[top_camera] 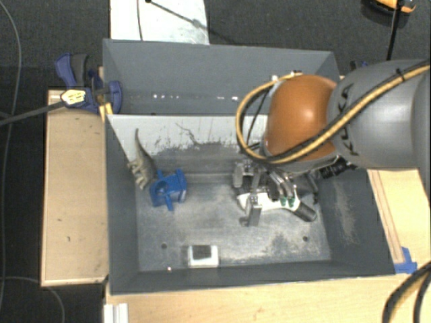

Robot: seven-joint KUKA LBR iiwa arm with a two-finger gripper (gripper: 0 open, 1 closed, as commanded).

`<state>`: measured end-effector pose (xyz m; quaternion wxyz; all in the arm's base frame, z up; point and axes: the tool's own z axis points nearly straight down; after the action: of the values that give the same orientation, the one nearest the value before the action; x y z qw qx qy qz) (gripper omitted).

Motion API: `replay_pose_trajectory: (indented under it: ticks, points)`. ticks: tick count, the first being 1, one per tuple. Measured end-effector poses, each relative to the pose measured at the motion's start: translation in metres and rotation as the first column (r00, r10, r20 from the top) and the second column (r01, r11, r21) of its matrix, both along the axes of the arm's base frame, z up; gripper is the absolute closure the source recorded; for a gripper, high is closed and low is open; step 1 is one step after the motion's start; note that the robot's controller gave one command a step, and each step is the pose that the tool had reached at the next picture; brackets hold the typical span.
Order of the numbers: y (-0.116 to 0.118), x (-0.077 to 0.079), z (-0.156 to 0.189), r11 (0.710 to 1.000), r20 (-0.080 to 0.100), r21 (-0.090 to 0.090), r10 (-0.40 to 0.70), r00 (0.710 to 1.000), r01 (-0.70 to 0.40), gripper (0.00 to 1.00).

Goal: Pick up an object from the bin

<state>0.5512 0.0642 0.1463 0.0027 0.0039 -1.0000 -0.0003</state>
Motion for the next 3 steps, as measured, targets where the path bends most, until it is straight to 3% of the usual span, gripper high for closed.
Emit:
replay_pose_trajectory:
  ticks: [1,2,3]
  points:
    - [0.000,0.002,0.005,1.000,0.008,0.001,-0.002,1.000,0.002,0.00]
    - [-0.040,-0.010,-0.027,0.999,0.008,0.002,0.037,0.999,-0.037,0.00]
    - [-0.066,0.014,-0.031,0.999,0.003,0.000,-0.044,0.999,0.044,0.00]
